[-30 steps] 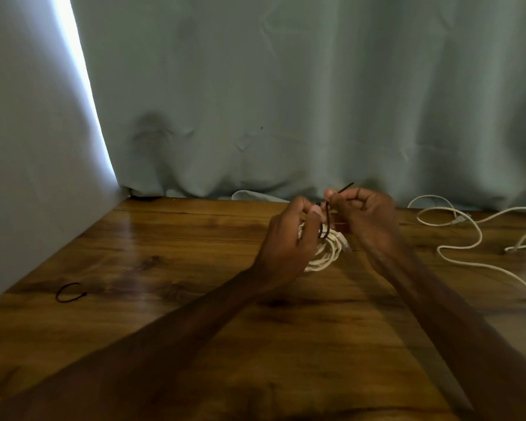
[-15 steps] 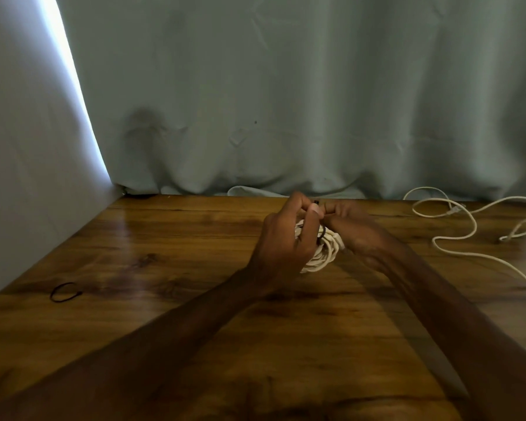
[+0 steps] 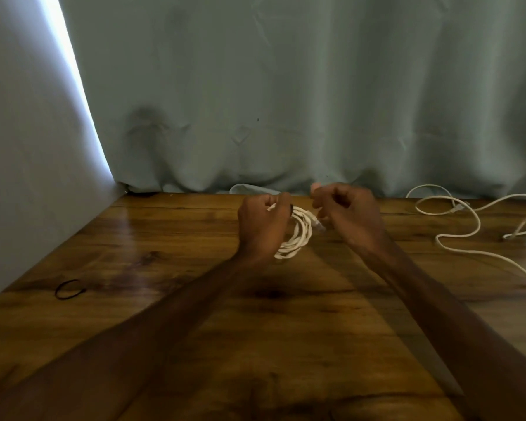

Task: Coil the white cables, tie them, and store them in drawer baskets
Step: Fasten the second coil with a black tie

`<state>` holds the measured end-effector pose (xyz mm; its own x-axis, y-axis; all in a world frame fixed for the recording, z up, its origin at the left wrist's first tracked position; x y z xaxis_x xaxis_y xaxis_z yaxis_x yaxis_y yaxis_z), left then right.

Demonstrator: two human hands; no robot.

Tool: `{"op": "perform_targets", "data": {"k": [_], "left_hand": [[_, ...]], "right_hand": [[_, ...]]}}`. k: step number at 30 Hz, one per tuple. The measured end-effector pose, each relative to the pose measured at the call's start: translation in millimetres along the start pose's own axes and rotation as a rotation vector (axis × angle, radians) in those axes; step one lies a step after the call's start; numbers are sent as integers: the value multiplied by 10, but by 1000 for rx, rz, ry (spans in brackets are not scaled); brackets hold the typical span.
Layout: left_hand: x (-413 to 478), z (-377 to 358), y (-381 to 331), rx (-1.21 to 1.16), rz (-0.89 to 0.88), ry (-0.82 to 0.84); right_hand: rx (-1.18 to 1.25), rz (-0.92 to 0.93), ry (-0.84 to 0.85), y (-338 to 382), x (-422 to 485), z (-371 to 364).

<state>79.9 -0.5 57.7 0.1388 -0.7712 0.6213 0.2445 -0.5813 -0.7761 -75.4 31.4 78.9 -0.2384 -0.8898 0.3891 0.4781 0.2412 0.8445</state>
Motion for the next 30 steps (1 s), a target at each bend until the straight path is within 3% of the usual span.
{"op": "perform_targets", "data": {"k": [2,4,7,10,16,19,24,30], "left_hand": [[64,49,82,5,102,-40],[112,84,107,-9,163,-76],[149,100,69,9,208,-100],[98,80,30,31,143,-74],[49,37,-111,87,-1,-62],[72,45,-125,101,-18,-66],[75,53,-30,67,74,-16],[65,43,-29,53,11,18]], "right_hand": [[101,160,-36,195,-76,15],[10,243,129,336,-169,-28],[-337,231,289,359,-298,-188],[-374,142,309,363,-399,-278],[-602,143,1,482,-512,-357],[-664,159,-22,468,-538,-390],[-269,34,126,344,-492,-414],[97,-269,121,229,-414,-411]]}}
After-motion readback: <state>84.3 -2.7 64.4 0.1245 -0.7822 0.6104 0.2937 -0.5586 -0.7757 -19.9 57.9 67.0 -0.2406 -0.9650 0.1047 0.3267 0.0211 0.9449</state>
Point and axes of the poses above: each hand's wrist, its own x-axis towards the middle knuckle, its own z-axis out of the back of the hand, y = z × x, the point moved 1 cm from there along x, towards the middle knuckle, and after that the axes turned 10 degrees about -z, right-handed, at the moved point
